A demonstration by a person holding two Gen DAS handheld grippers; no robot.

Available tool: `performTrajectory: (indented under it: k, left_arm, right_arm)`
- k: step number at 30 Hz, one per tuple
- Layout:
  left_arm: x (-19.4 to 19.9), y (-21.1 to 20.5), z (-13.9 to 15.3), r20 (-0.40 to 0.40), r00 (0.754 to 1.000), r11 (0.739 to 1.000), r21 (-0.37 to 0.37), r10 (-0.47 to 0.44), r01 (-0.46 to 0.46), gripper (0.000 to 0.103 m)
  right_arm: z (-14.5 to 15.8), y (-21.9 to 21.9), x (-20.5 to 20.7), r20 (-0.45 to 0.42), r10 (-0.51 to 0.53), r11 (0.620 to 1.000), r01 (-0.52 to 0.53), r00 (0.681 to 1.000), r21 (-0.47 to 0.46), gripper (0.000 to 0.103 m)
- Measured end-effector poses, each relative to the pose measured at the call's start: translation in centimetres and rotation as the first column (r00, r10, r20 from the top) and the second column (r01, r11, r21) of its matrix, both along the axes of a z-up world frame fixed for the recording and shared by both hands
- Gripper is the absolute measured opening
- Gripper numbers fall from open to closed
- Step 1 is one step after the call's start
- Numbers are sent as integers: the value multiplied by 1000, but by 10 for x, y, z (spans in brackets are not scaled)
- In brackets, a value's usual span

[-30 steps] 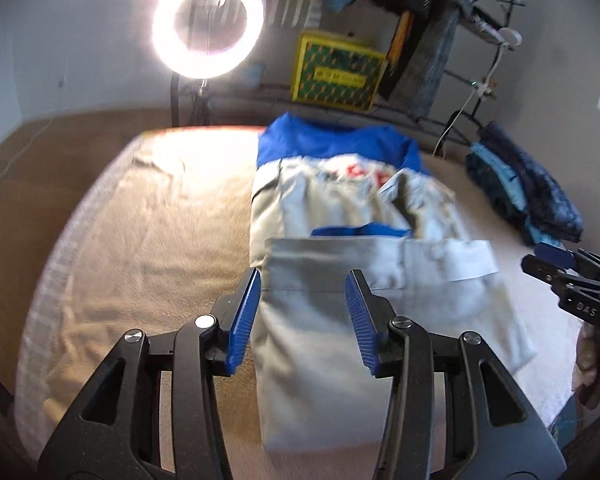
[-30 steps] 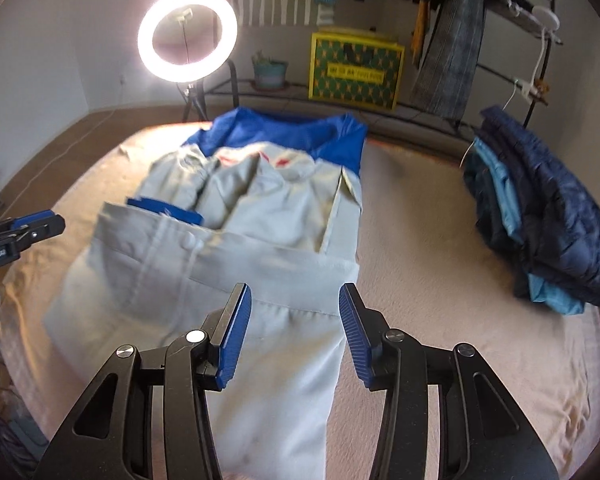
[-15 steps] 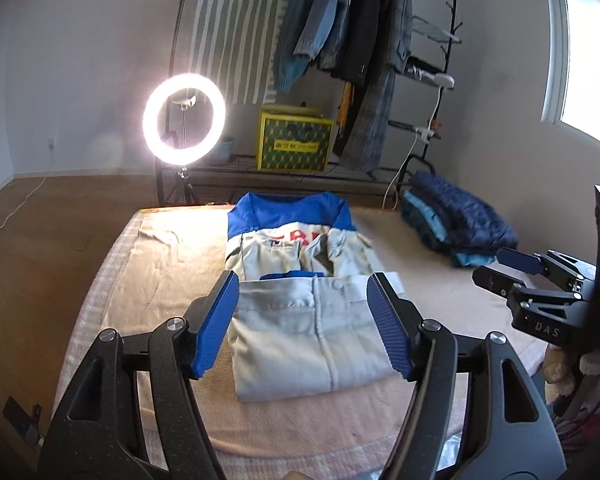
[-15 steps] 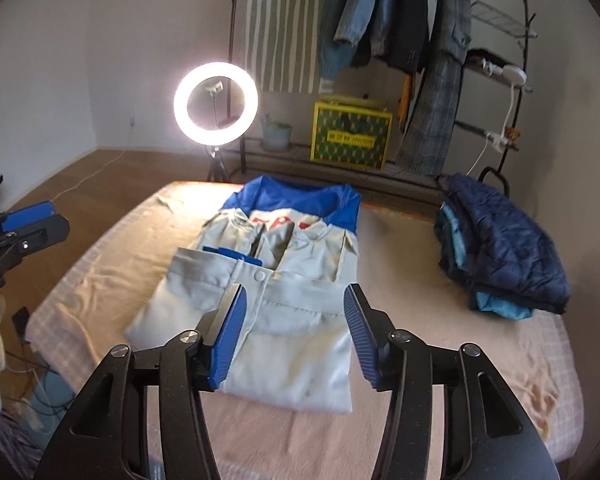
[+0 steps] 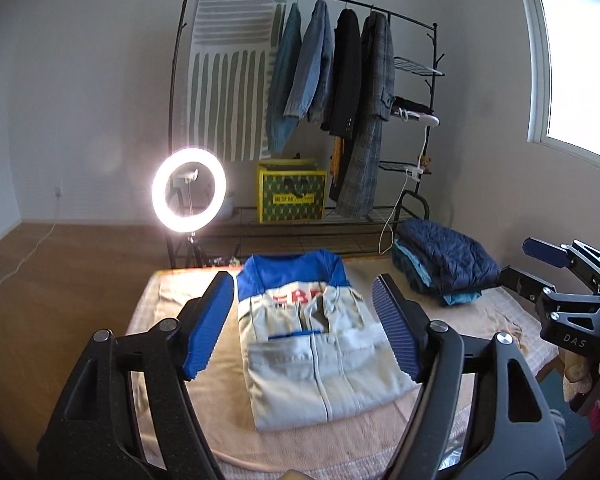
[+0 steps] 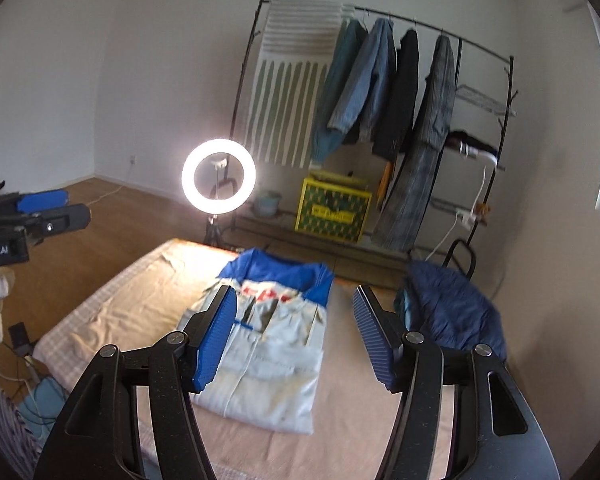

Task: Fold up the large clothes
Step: 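Carry both tools toward the blue-and-white jacket beside the bed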

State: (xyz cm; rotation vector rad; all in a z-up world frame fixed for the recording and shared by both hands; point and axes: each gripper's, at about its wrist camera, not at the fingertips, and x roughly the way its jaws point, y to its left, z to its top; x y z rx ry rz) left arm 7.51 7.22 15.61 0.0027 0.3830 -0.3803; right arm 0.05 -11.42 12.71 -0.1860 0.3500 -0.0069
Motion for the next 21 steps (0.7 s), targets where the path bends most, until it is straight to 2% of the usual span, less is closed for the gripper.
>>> performTrajectory:
  k: [6,10,13,17,21]
  left_arm:
    - [37,4,29,-1,1000,1000,-16,11,-11,74]
    - [81,6,42,-19,1000,1000,-31,4,-4,74]
    - [119,3,46,-33,999,1000,-10,-2,2,74]
    - [177,-4,37,-76,997,1000,-3,-25,25,74]
    - [243,-12,6,-146,988,999,-7,-41,40,74]
  right_arm:
    - [20,-9,29,22,-9,999,10,1000,-30,60]
    - [29,-24,58,5,-22,1000,22,1000,-2,60]
    - [34,-33,86,-8,-37,999,37,999,-9,60]
    - [36,-52,136,-8,-33,999,33,999,-18,60]
    - [22,-69,187,-68,-10,1000,11,998,15,61]
